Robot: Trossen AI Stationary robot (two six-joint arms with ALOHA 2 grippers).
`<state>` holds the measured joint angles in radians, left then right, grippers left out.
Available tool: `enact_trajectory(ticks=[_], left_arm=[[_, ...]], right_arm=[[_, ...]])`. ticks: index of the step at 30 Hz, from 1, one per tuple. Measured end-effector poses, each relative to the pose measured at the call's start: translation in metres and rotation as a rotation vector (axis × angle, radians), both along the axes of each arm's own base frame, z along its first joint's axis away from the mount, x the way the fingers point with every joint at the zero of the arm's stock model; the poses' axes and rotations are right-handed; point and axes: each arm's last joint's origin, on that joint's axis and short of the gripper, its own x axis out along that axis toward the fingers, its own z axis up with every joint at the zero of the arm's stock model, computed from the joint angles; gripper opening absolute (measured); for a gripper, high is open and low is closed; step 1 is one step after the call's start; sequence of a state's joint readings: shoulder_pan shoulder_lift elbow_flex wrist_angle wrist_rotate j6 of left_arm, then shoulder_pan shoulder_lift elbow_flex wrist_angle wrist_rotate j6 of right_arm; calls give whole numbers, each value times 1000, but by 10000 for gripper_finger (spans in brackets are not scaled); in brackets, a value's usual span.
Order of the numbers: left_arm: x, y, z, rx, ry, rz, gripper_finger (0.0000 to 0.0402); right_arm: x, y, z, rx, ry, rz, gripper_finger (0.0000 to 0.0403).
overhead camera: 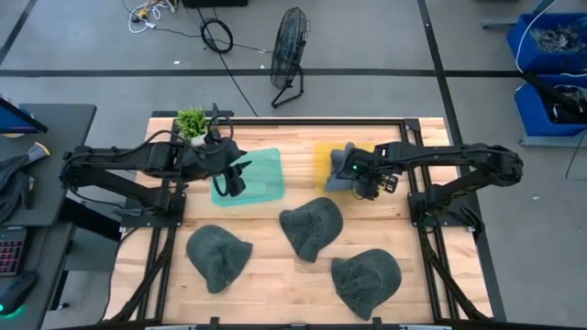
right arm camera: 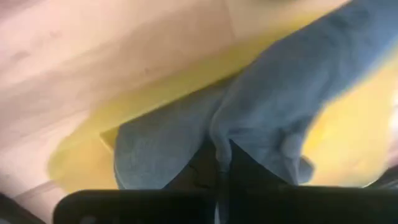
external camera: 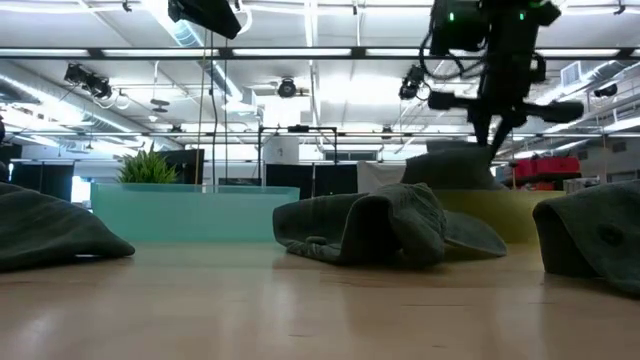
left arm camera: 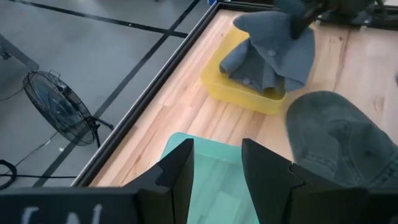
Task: Pick & Place hat
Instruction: Put the dark blue cap into the yellow bin
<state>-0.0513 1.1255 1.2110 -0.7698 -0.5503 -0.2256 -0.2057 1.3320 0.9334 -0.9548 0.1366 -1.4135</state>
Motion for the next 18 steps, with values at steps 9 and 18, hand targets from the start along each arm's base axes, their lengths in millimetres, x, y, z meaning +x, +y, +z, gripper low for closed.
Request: enact_trajectory(ticks=[9, 18], left_arm=[[0, 0, 0, 0, 1, 0, 138], [0, 0, -1, 0, 7, -1, 138]], right_arm=[[-4, -9, -24, -173, -35, -215, 55], [3, -8, -9, -286, -130, -336, 91]])
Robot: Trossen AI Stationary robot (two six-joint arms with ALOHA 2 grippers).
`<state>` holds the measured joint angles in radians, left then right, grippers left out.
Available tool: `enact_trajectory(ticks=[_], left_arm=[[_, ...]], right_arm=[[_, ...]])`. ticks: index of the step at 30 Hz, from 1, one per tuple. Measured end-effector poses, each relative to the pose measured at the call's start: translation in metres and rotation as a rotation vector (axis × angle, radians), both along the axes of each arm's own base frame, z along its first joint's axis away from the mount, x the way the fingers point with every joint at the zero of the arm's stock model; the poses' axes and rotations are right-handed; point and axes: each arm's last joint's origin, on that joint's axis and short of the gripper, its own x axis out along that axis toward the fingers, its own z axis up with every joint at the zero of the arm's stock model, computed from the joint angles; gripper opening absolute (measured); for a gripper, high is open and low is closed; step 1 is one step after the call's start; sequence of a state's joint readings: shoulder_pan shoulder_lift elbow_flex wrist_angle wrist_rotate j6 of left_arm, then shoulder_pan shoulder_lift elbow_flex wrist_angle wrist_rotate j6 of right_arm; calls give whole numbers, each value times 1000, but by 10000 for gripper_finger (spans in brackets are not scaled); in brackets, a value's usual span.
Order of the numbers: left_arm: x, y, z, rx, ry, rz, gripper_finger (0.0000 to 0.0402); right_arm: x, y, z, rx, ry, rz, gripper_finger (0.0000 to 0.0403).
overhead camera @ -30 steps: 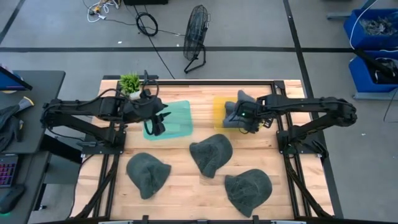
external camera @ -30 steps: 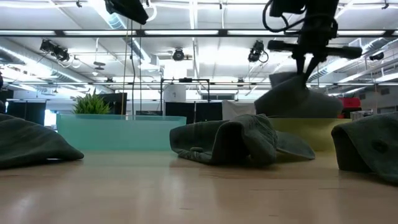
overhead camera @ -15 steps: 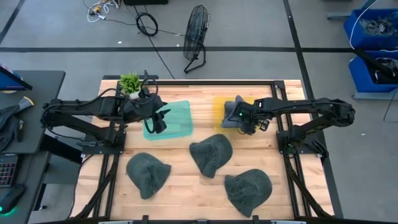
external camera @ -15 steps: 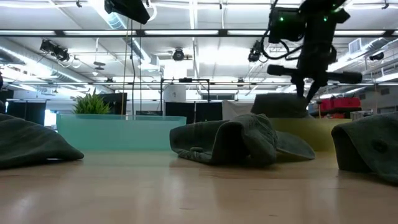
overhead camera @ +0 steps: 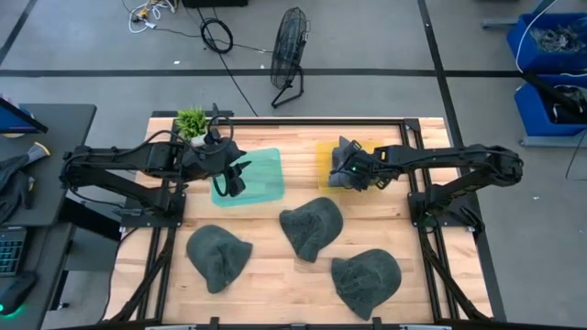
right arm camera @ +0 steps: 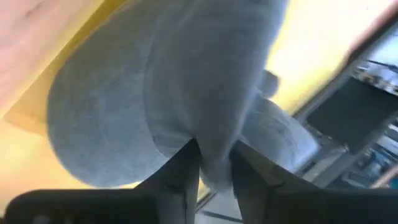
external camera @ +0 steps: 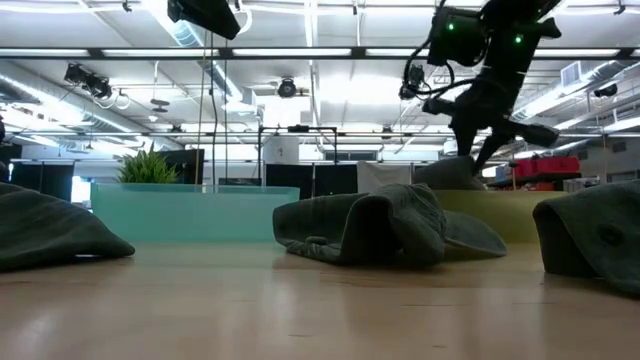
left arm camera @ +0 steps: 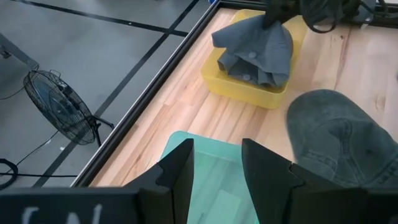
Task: Pick & Place hat
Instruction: Put the dark blue cap into the yellow bin, then put the black cap into the green bin
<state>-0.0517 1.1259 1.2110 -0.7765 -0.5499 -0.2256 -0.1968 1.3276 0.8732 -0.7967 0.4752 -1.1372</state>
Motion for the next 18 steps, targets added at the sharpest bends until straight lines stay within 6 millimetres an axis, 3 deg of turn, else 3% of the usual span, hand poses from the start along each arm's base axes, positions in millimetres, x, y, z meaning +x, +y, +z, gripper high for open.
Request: enact_trajectory(ticks=[11, 18], left_arm=[[-3, -2, -4, -18, 55, -30, 138], [-18, -19, -22, -215, 308, -301, 138]], right_arm=[[3, 18, 42, 43, -208, -141, 96], [13, 43, 63, 157, -417, -171, 93]])
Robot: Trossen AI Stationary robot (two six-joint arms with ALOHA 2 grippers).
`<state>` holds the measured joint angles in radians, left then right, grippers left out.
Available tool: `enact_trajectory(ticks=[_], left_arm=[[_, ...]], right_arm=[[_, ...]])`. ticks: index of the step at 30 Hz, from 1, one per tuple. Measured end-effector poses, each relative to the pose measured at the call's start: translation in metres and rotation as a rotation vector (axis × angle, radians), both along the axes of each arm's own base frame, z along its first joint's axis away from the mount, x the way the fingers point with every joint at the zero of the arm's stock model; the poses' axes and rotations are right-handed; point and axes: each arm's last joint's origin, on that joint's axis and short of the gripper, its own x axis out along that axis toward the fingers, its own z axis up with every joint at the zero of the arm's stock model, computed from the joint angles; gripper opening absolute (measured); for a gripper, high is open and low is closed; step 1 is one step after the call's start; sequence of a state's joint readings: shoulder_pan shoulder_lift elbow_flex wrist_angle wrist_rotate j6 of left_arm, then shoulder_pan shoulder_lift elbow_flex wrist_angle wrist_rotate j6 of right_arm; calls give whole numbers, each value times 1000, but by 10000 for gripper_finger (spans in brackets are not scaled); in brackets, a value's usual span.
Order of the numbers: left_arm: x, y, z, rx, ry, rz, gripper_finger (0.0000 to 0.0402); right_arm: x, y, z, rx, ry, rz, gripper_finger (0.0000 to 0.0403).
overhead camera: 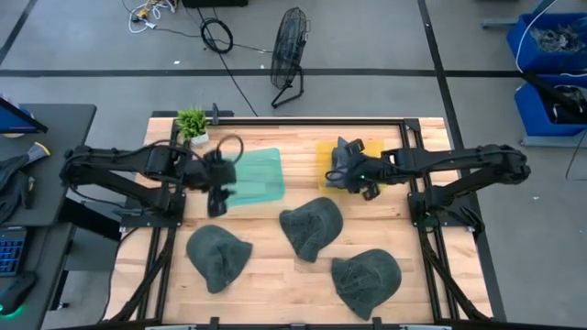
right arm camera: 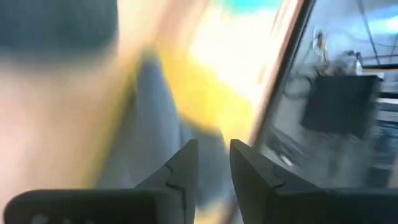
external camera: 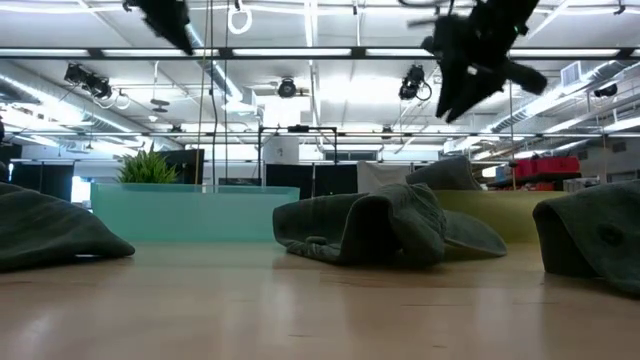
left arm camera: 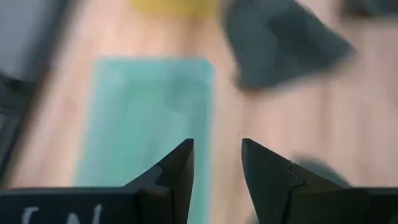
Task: Pick & Place hat
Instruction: Put the black cap into the green bin
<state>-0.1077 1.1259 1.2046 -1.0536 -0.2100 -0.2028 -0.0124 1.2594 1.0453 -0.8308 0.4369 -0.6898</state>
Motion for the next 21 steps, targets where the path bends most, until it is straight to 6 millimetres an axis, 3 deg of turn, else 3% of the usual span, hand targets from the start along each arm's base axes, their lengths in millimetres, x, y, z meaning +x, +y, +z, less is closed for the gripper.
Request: enact_trajectory(ticks=[5, 9, 13, 17, 21], left_arm=[[-8, -25, -24, -144, 114, -25, 138], [-12, -47, -55, -237, 152, 46, 138], [-11, -63, -91, -355, 103, 142, 138], [-17, -72, -125, -393, 96, 131, 138], [-26, -78, -144, -424, 120, 176, 138]], right_arm=[[22, 19, 14, 328, -363, -70, 93], [32, 25, 24, 500, -525, -71, 93], [35, 26, 28, 522, -571, -46, 93], [35, 25, 29, 516, -573, -43, 93], [34, 25, 27, 545, -564, -82, 93]])
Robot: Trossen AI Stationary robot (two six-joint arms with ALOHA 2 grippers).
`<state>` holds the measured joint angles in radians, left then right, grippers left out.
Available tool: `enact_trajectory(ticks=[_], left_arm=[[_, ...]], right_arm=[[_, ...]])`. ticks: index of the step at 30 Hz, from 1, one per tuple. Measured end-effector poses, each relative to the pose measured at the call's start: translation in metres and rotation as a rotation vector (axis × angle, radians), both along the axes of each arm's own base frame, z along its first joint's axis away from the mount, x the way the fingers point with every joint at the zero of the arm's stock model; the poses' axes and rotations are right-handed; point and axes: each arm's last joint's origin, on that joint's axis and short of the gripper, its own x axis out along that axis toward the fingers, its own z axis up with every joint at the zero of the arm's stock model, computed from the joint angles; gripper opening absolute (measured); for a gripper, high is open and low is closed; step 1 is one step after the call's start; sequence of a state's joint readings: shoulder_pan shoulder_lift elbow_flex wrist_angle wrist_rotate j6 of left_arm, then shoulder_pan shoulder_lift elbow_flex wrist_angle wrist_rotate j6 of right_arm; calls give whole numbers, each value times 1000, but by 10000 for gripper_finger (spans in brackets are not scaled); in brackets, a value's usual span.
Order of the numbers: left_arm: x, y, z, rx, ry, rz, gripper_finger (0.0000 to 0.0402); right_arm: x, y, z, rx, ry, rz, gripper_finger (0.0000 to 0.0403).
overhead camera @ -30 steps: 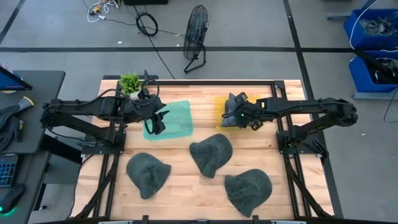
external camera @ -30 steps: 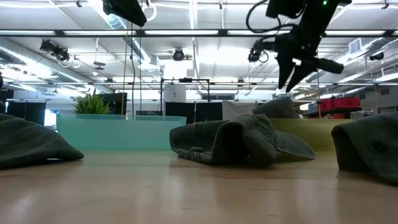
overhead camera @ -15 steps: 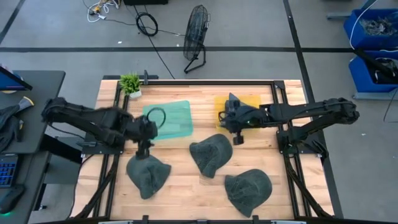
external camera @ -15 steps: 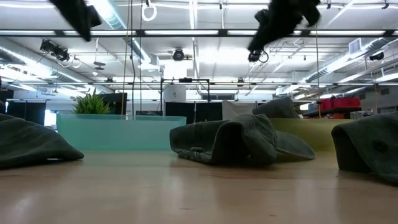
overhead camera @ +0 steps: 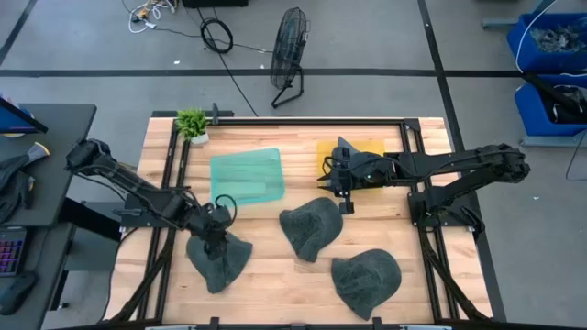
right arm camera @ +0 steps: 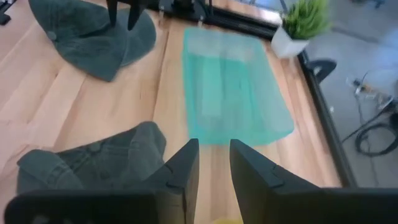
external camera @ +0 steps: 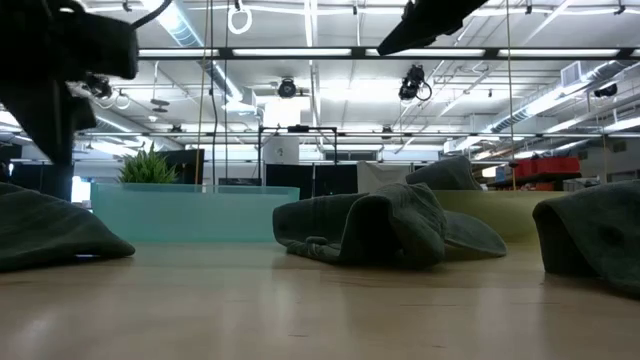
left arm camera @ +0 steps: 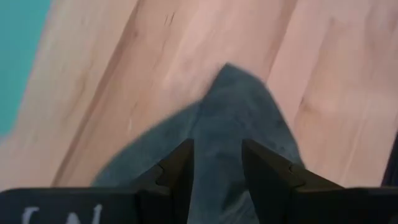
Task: Pick & Place hat
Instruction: Put the black cap into the green bin
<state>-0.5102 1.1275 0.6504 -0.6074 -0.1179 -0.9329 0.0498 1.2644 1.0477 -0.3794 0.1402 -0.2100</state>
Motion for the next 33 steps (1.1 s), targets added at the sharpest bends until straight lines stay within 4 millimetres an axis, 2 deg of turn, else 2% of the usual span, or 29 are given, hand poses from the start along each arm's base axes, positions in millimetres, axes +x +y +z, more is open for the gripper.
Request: enact_trajectory(ticks=[8, 17, 20, 22, 25, 29, 33], left_arm=[[-18, -13, -17, -30, 77, 26, 138], [-18, -26, -37, 45, 171, -19, 135], [-18, -28, -40, 56, 187, -44, 109], [-17, -29, -40, 61, 178, -77, 73], [-15, -30, -36, 59, 163, -125, 15], [-8, -37, -20, 51, 118, -205, 7], [5, -47, 13, 89, 18, -370, 5]], right_arm=[[-2, 0, -2, 44, 22, -32, 93], [-2, 0, -2, 64, 21, -47, 93], [-2, 0, -2, 58, 22, -43, 93], [-2, 0, -2, 57, 22, -42, 93], [-2, 0, -2, 56, 21, -42, 93], [-2, 0, -2, 56, 20, -41, 93], [-1, 0, -2, 52, 19, -39, 93]])
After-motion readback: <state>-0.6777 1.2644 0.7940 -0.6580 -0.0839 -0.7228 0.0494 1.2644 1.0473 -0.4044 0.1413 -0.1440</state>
